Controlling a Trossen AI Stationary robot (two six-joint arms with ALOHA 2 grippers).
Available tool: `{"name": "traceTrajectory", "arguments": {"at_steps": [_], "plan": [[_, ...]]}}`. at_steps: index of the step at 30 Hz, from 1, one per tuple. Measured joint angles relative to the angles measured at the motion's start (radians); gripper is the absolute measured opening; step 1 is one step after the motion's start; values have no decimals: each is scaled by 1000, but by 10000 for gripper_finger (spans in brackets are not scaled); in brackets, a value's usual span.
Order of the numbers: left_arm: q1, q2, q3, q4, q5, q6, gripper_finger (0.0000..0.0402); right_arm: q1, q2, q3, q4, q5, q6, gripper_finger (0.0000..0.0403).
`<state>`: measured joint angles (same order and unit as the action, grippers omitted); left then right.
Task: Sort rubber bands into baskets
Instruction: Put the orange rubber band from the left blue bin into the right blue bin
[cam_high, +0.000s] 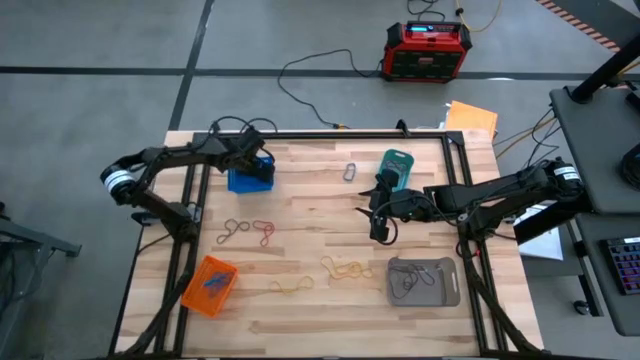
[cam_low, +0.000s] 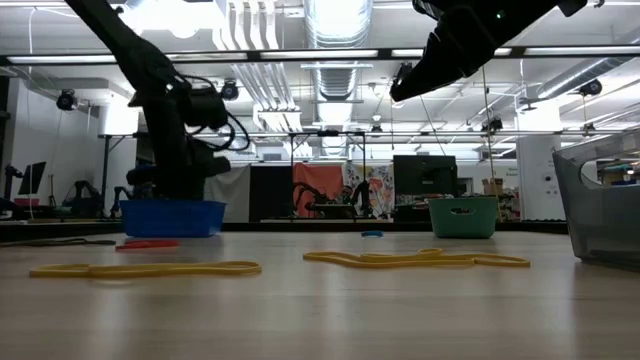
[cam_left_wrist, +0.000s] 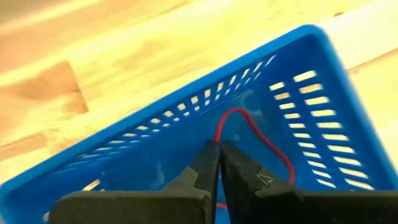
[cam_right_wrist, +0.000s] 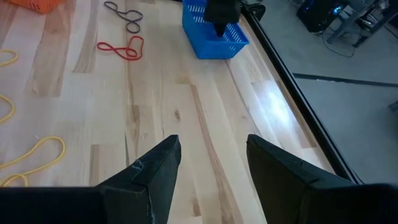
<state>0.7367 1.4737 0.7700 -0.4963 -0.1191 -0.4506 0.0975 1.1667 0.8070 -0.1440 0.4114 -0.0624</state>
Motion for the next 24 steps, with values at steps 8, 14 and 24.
{"name": "traceTrajectory", "arguments": {"at_steps": [8,14,24], "plan": [[-10,-140,1,-30,-14,43,0,0,0,0,8,0,2,183],[-51,-257,1,-34,-13,93,0,0,0,0,19,0,3,183],[-121,-431,2,-22,-10,146,0,0,22,-12,184,-3,-7,183]]}}
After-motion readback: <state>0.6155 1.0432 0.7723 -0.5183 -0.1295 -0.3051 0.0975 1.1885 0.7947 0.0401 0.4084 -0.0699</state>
